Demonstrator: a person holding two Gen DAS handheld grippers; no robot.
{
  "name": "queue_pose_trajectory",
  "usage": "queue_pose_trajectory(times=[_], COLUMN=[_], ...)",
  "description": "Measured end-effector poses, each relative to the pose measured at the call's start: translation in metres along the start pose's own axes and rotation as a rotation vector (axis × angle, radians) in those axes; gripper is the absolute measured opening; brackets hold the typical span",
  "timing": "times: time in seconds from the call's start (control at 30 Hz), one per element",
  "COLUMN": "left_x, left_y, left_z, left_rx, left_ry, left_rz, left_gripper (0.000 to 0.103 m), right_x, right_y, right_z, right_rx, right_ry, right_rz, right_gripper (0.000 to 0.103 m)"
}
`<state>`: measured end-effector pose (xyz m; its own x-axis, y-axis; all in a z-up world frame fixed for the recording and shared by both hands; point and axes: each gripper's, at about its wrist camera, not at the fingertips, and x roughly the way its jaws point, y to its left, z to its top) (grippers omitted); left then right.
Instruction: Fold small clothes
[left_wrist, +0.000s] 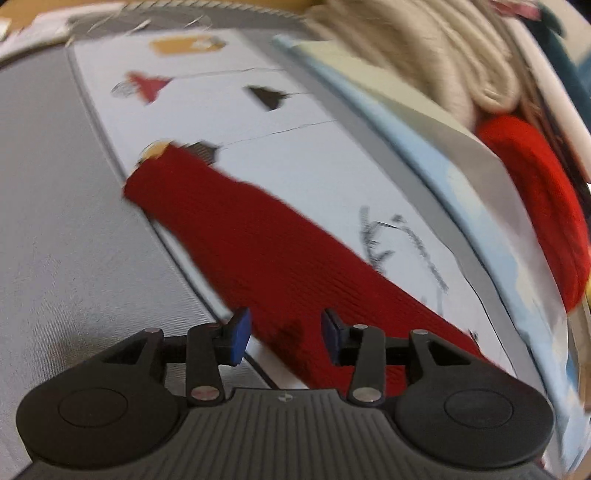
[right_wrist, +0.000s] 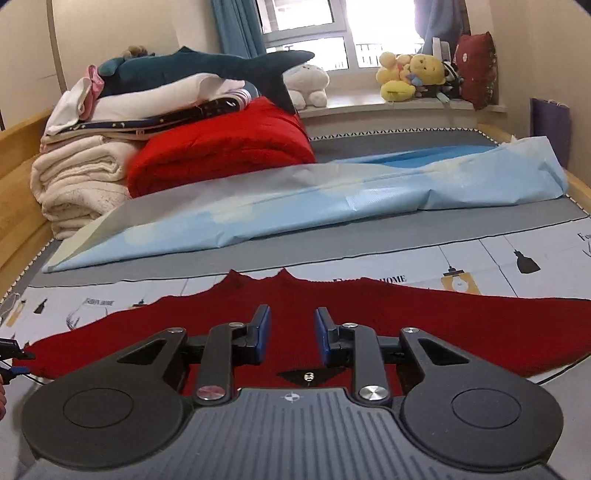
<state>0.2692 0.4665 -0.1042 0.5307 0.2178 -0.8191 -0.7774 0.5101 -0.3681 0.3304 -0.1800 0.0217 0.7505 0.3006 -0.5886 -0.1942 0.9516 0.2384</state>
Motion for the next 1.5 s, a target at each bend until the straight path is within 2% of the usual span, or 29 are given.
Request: queue_pose_trajectory(times=[0.2,0.3,0.33,0.37,0.43,0.5,0.53,0.6,0.67,0.73,0.8,0.87,0.9,0.93,0.97,1.03,1.1,1.17,1.23,1.3,1.37,1.4,1.43,1.47,1.5], left_x=[0.021,0.023,0.023,0.022,0.013,-0.007,-0.017,-0.044,-0.069,-0.093,-0.111,-0.121,-0.124,-0.129,-0.136,-0.149,-0.159,-0.165,-0.166,-0.162,-0.150,-0.138,-0.124,-0.112,-0.106], left_y=[0.025,0.019,0.014,0.007,-0.013,-0.048,-0.067,-0.114,-0.159,-0.201,-0.237,-0.268,-0.278,-0.285,-0.289,-0.289,-0.287,-0.283,-0.270,-0.256,-0.242,-0.239,-0.241,-0.245,-0.247], left_z=[0.009,0.014,0.015,0.016,0.014,0.008,0.003,-0.018,-0.049,-0.091,-0.137,-0.184,-0.201,-0.215,-0.226,-0.226,-0.214,-0.194,-0.175,-0.166,-0.164,-0.166,-0.165,-0.168,-0.170], left_rx=[-0.118,-0.108,-0.092,-0.068,-0.007,0.102,0.161,0.288,0.411,0.522,0.628,0.731,0.771,0.803,0.825,0.835,0.829,0.773,0.680,0.607,0.581,0.585,0.591,0.595,0.598], left_ry=[0.014,0.000,-0.008,-0.025,-0.080,-0.156,-0.192,-0.254,-0.272,-0.258,-0.191,-0.069,-0.015,0.012,0.003,-0.012,-0.042,-0.055,-0.030,-0.038,-0.059,-0.038,0.013,0.070,0.096], left_rz=[0.039,0.047,0.057,0.079,0.103,0.092,0.066,-0.034,-0.170,-0.325,-0.482,-0.621,-0.658,-0.673,-0.672,-0.654,-0.562,-0.430,-0.320,-0.283,-0.260,-0.216,-0.150,-0.118,-0.141], left_gripper=[0.046,0.044,0.026,0.015,0.013,0.012,0.011,0.011,0.011,0.011,0.011,0.017,0.020,0.029,0.031,0.031,0.031,0.031,0.031,0.032,0.035,0.034,0.033,0.033,0.033], right_x=[0.016,0.023,0.024,0.025,0.026,0.025,0.025,0.023,0.023,0.024,0.024,0.026,0.026,0.027,0.028,0.028,0.028,0.030,0.031,0.034,0.039,0.042,0.047,0.051,0.056], right_y=[-0.011,-0.011,-0.012,-0.012,-0.010,-0.008,-0.007,-0.007,-0.009,-0.012,-0.016,-0.020,-0.022,-0.025,-0.028,-0.036,-0.045,-0.053,-0.060,-0.068,-0.080,-0.085,-0.091,-0.096,-0.101], right_z=[-0.002,-0.004,-0.004,-0.005,-0.005,-0.006,-0.006,-0.006,-0.006,-0.007,-0.009,-0.010,-0.011,-0.011,-0.011,-0.010,-0.008,-0.007,-0.008,-0.010,-0.015,-0.018,-0.022,-0.027,-0.032], right_rx=[-0.001,0.003,0.007,0.010,0.011,0.002,-0.002,-0.008,-0.006,0.002,0.014,0.025,0.034,0.047,0.061,0.109,0.168,0.229,0.279,0.333,0.399,0.433,0.471,0.505,0.538], right_ry=[0.059,0.078,0.083,0.087,0.092,0.091,0.091,0.091,0.095,0.104,0.114,0.126,0.132,0.138,0.143,0.153,0.160,0.166,0.166,0.172,0.184,0.193,0.206,0.220,0.237], right_rz=[-0.019,-0.033,-0.034,-0.032,-0.031,-0.028,-0.027,-0.024,-0.025,-0.027,-0.028,-0.030,-0.032,-0.032,-0.032,-0.039,-0.035,-0.020,-0.015,-0.025,-0.037,-0.045,-0.053,-0.059,-0.067], right_gripper=[0.028,0.028,0.028,0.028,0.028,0.028,0.028,0.028,0.028,0.028,0.028,0.028,0.028,0.028,0.028,0.029,0.029,0.029,0.029,0.029,0.029,0.028,0.028,0.028,0.028])
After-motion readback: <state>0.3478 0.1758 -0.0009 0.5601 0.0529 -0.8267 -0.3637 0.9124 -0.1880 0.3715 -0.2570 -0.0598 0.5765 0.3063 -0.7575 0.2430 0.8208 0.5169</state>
